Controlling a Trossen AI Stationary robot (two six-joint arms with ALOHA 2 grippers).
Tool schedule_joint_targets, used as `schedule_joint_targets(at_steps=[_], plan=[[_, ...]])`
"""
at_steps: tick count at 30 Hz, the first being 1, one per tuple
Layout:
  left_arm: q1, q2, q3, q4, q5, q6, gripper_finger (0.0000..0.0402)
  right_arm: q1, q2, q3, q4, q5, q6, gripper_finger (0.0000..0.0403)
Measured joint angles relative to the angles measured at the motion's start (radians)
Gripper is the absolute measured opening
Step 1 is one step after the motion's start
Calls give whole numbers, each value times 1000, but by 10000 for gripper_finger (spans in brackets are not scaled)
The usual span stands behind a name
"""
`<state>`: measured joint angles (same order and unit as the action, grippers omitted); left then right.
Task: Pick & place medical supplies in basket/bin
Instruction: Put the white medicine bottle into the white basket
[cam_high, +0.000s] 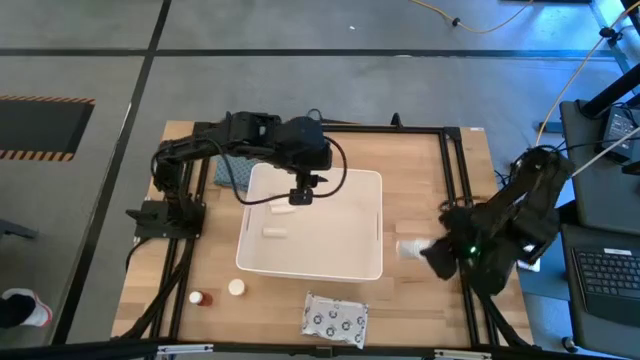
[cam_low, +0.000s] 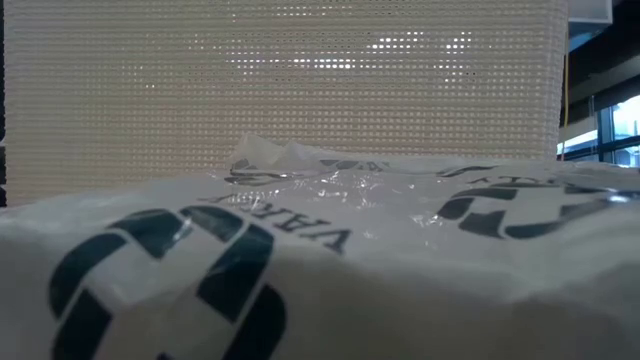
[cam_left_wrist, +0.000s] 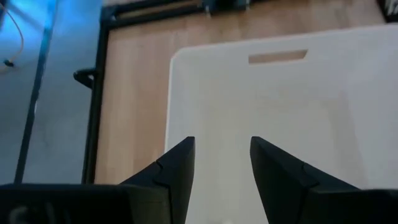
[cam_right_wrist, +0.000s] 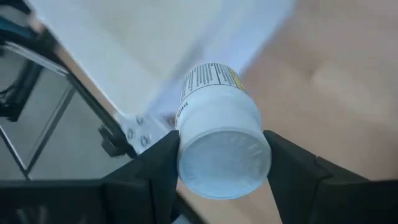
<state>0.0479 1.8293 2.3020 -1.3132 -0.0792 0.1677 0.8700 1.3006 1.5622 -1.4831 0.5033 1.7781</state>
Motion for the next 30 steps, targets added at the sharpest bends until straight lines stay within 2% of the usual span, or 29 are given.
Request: schedule_joint_targets(at_steps=[4, 8, 13, 17, 22, 30], plan=[[0, -31, 27, 2, 0, -10, 149, -67, -3, 133, -25, 132, -280, 198], [0, -64, 53, 1, 0, -16, 149, -199, 8, 213, 23, 133, -642, 198], [0, -136, 53, 10, -8, -64, 149, -415, 47, 242, 193, -9, -1105, 198], [0, -187, 53, 11, -21, -104, 149, -560, 117, 242, 284, -146, -1387, 198], [0, -231, 53, 7, -99, -139, 149, -666, 237, 241, 285, -232, -1580, 198], [0, -251, 53, -48, -145, -201, 149, -687, 430, 240, 296, -335, -1737, 198]])
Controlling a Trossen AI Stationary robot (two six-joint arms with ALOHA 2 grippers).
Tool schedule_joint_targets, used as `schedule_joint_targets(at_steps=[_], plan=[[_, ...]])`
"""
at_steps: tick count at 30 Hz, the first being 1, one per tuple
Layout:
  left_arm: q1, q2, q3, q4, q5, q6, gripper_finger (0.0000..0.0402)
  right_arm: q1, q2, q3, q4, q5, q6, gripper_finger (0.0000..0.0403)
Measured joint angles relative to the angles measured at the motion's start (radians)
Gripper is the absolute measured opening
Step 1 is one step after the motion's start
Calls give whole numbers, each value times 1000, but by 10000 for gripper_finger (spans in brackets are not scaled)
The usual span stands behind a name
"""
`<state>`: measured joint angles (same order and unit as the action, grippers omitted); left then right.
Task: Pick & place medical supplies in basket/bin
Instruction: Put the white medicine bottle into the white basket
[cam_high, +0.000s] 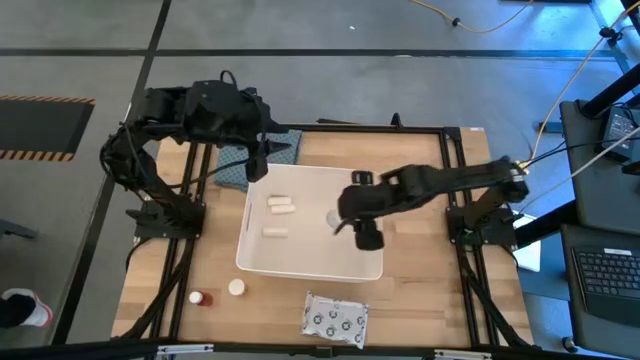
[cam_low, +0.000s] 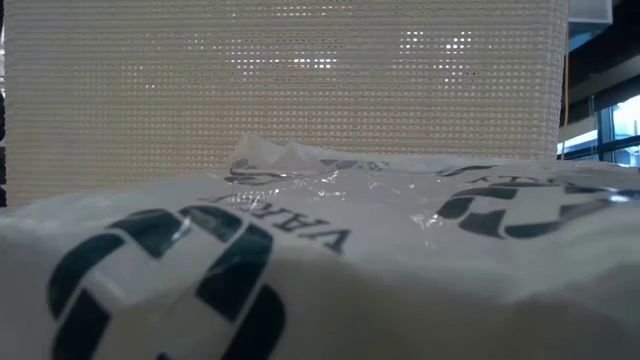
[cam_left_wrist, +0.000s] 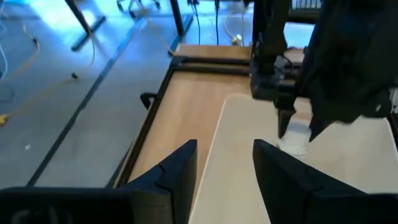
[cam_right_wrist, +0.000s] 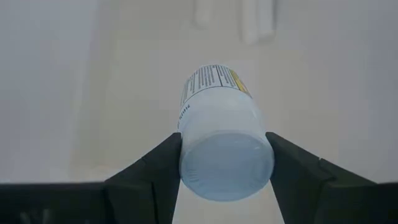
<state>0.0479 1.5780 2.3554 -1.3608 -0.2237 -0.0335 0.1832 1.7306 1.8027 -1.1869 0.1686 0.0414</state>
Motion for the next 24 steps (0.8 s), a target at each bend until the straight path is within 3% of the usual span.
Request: schedule_joint_targets(at_steps=[12, 24], plan=[[0, 1, -41, -33, 0, -35, 149, -50, 240, 0, 3, -117, -48, 198], [0, 2, -42, -35, 0, -41, 149, -98, 392, 5, -50, -122, -72, 199]])
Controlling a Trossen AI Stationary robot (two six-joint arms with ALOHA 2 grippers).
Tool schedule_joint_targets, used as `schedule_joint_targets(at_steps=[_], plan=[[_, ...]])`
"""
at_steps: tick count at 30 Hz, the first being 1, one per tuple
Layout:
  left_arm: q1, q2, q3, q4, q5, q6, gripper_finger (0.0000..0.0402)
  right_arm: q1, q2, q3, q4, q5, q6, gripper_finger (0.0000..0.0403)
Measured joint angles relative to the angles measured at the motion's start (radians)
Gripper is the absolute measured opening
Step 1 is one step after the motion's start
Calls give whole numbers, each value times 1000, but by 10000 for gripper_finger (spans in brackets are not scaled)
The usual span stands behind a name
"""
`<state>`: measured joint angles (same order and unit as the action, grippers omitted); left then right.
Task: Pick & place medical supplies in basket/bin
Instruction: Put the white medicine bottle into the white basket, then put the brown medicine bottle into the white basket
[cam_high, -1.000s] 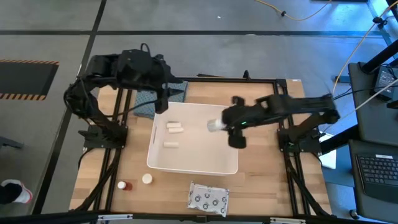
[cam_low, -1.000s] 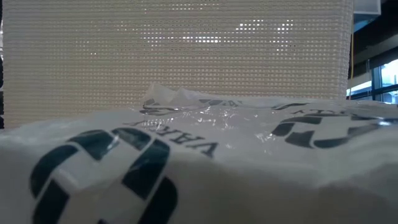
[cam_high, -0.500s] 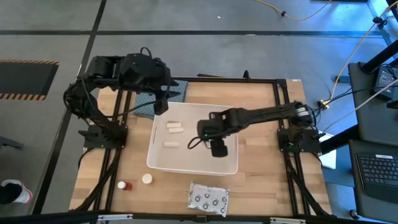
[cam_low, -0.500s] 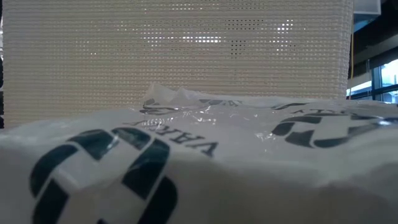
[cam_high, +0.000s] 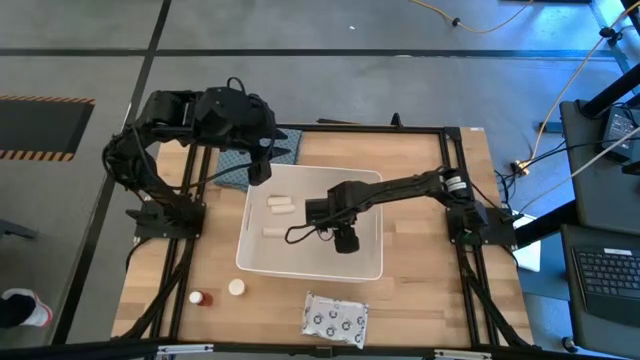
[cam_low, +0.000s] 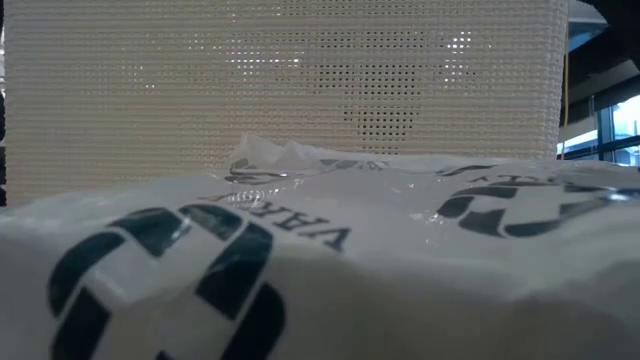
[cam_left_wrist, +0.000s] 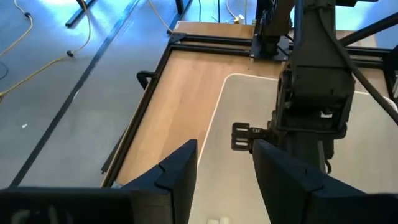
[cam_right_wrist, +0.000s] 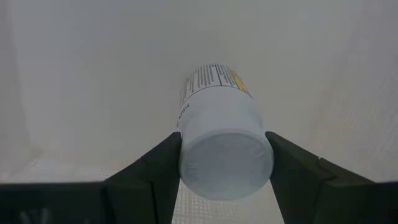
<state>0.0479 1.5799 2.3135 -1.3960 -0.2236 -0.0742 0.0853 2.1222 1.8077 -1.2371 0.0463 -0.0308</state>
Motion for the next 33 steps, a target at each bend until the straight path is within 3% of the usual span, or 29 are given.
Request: schedule_joint_targets(at_steps=[12, 25, 33], plan=[[0, 0, 0, -1, 15, -2, 149, -4, -7, -4, 7, 2, -7, 207], [0, 0, 0, -23, 68, -9, 149, -4, -3, -3, -8, 2, 0, 290], [0, 0, 0, -27, 68, 20, 149, -4, -4, 221, -81, 2, -1, 311]])
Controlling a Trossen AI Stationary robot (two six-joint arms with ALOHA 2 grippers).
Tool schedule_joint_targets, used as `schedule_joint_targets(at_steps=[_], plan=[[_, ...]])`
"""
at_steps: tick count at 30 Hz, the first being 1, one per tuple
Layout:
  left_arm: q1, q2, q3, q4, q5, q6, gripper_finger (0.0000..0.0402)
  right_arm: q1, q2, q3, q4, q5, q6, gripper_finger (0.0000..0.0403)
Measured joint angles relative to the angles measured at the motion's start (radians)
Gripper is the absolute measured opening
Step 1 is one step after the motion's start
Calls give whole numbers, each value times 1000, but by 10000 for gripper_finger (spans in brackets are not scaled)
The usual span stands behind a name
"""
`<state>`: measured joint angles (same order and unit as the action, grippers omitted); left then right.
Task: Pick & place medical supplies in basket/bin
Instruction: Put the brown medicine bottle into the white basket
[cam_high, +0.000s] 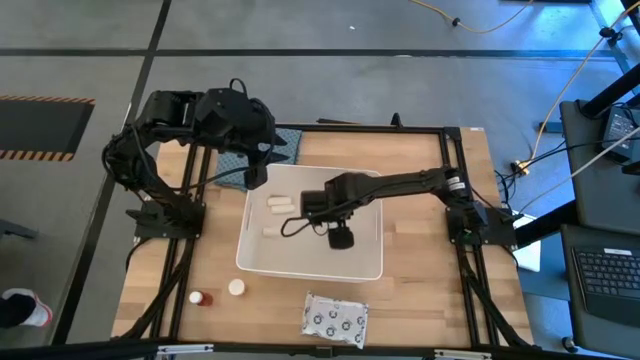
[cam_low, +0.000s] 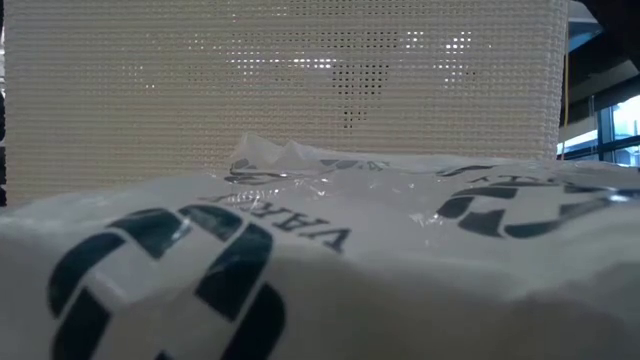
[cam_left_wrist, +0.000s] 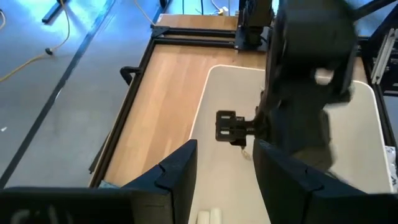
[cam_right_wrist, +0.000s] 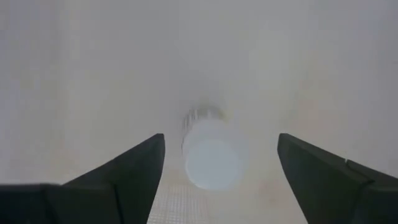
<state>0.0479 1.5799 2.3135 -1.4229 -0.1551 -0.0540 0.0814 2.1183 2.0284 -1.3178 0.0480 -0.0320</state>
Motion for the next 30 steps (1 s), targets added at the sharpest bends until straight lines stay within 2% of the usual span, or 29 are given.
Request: schedule_joint_targets(at_steps=[5, 9, 11, 15, 19, 22, 26, 30], plan=[[0, 0, 0, -28, 0, -1, 149, -3, -2, 187, -75, 3, 1, 313], [0, 0, 0, -148, 3, -33, 149, -21, -13, 331, -160, 10, 57, 313], [-7, -3, -18, -143, 8, -38, 149, -27, -88, 264, -140, 6, 62, 313], [-74, -28, -76, -145, 93, -42, 151, -26, -269, 97, -24, 3, 93, 313], [-141, -35, -152, -150, 69, -125, 161, -26, -470, -105, 162, 5, 124, 312], [-194, -35, -204, -148, 105, -155, 173, -29, -608, -232, 279, 48, 164, 312], [-256, -35, -265, -148, 188, -271, 188, -29, -740, -359, 352, 94, 222, 312], [-350, -47, -309, -148, 244, -479, 192, -30, -826, -440, 372, 141, 261, 312]])
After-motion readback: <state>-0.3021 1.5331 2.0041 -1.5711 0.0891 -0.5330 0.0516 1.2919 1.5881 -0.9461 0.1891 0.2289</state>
